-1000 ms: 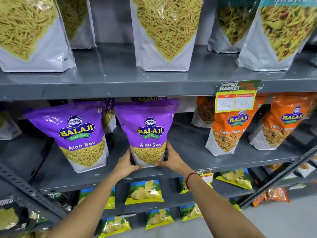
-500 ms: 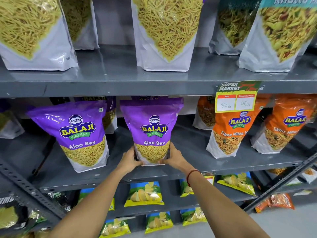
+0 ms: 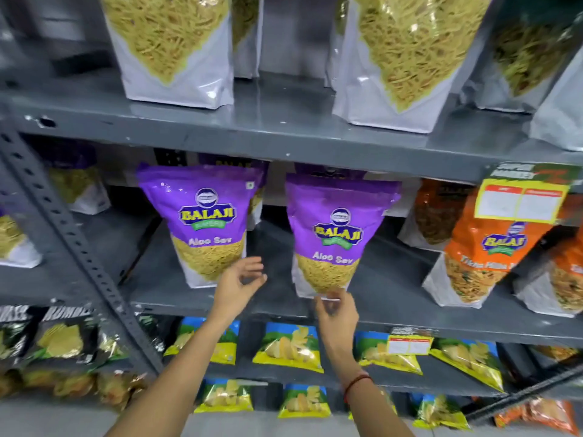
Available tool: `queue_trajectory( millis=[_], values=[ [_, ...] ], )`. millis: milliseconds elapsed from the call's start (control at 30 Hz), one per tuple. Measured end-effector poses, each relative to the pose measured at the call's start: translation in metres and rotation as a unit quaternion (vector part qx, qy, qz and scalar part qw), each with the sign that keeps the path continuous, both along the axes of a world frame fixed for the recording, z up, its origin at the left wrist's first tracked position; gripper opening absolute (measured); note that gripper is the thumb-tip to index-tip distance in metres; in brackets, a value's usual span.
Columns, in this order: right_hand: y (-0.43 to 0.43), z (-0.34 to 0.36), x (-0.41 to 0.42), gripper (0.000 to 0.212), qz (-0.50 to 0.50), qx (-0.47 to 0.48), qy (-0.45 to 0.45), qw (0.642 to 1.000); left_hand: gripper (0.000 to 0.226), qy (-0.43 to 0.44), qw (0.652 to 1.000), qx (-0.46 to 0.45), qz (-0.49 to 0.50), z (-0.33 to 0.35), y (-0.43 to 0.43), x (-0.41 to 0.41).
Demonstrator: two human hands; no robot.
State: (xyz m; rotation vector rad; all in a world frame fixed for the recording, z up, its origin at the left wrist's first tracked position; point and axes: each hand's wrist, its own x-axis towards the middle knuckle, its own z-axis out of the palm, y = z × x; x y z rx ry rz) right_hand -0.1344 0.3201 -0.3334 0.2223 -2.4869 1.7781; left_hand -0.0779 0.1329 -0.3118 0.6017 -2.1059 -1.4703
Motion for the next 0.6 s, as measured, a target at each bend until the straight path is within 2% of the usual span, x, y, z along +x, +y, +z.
queue_trajectory(
  millis=[100,200,300,400,433,467,533,600],
  values=[
    [-0.046,0.0,0.01,0.019,0.112,0.032,0.014,0.993,0.025,0.067,0.993,0.001,0.101,0.007,-0.026,0.038],
    [-0.096,0.011,0.005,0.046,0.196,0.077,0.028,0.977,0.023,0.098,0.979,-0.01,0.179,0.009,-0.062,0.063],
    [-0.14,0.019,-0.008,0.087,0.264,0.106,-0.034,0.958,0.047,0.063,0.972,-0.039,0.224,0.006,-0.101,0.069],
    [-0.173,-0.005,-0.035,0.123,0.287,0.124,-0.093,0.945,0.085,-0.035,0.986,0.012,0.16,-0.006,-0.136,0.062],
    [-0.177,-0.001,-0.034,0.126,0.289,0.117,-0.117,0.943,0.094,-0.073,0.99,0.031,0.116,-0.01,-0.144,0.06],
    [-0.177,0.006,-0.032,0.12,0.295,0.109,-0.124,0.941,0.097,-0.113,0.991,0.039,0.067,-0.012,-0.148,0.058],
    [-0.177,0.027,-0.021,0.099,0.305,0.1,-0.14,0.937,0.087,-0.177,0.984,0.029,-0.015,-0.011,-0.151,0.055],
    [-0.176,0.033,-0.019,0.09,0.304,0.108,-0.14,0.936,0.073,-0.183,0.982,0.041,-0.033,-0.01,-0.149,0.052]
  ],
)
